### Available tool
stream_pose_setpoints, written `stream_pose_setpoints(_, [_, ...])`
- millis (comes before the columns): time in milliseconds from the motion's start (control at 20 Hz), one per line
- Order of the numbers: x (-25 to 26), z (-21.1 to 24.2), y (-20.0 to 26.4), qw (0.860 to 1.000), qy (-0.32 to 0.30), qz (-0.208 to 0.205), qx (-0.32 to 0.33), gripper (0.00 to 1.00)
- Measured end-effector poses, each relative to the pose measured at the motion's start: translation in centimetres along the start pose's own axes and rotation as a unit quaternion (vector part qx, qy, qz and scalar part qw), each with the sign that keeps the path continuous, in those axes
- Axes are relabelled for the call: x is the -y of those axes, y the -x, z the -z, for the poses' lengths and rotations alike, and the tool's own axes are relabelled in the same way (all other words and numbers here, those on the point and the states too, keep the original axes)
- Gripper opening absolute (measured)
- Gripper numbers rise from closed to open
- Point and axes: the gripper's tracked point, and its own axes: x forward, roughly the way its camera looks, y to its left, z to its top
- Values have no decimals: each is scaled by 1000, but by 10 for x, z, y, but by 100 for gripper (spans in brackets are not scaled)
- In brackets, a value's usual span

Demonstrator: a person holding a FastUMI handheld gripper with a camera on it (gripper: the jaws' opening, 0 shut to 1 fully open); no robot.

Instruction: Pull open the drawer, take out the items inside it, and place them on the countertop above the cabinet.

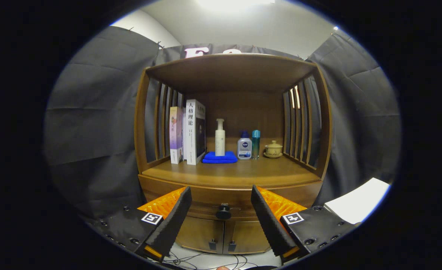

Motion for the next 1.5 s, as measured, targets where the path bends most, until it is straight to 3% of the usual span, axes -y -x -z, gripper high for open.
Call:
stream_pose_setpoints(700, [4, 94, -81, 995, -34, 15, -88, 100])
stream_pose_setpoints(1100, [5, 121, -108, 994, -9, 26, -108, 100])
stream_pose_setpoints(1200, [6, 123, -111, 993, -8, 30, -110, 93])
stream_pose_setpoints(1500, [1, 121, -114, 993, -3, 34, -112, 49])
